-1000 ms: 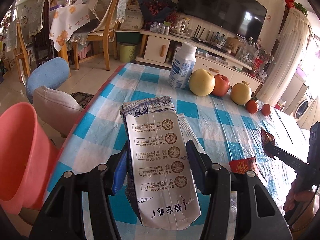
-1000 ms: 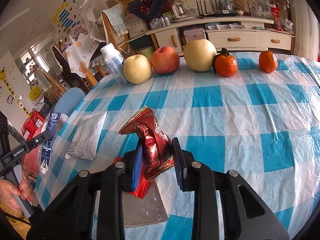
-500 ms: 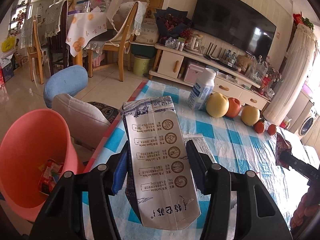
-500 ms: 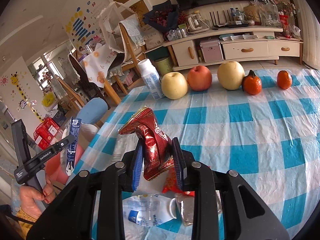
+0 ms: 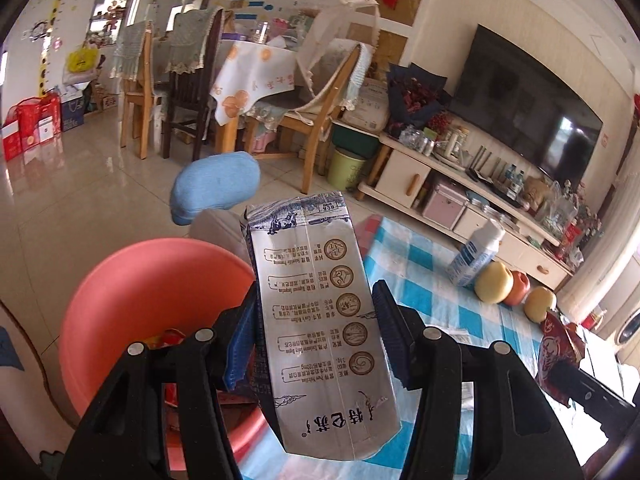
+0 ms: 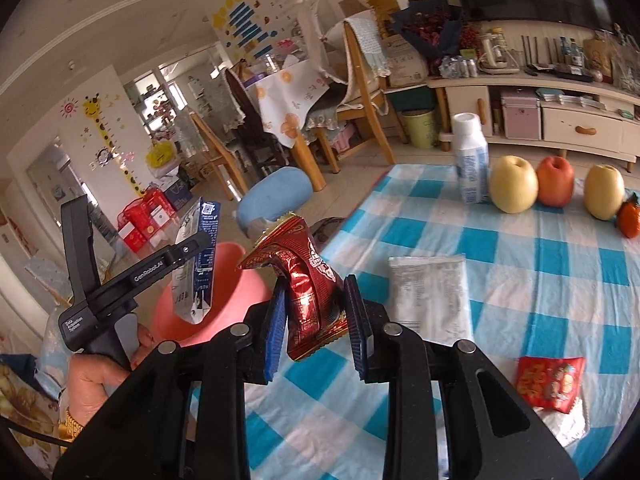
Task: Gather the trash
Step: 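Carry the white carton and red wrapper over the pink bucket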
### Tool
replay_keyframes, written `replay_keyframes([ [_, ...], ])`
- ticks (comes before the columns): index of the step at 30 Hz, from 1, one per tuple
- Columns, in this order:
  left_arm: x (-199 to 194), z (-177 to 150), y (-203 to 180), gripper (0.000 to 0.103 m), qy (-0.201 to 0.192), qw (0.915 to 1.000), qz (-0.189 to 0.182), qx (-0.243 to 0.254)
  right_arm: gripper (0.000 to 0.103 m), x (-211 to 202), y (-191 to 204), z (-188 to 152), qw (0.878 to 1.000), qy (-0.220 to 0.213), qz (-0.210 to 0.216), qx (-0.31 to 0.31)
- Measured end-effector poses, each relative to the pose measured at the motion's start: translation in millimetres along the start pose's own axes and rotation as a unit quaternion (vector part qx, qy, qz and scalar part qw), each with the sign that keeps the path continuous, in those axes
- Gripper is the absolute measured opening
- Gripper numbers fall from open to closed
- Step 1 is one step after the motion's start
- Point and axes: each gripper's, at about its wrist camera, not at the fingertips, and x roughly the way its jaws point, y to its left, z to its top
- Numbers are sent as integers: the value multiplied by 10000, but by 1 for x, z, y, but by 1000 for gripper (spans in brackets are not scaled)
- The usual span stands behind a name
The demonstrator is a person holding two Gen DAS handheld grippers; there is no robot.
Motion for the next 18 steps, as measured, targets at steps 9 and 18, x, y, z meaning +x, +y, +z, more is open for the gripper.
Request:
replay_keyframes([
  [9,-11,16,75,56,-176,9948,546,-843,30,78,92,17,9949,480,617,-643],
  [18,6,18,113,56,40,9890,896,-1172,32,140,130,16,9909,820,784,-727],
])
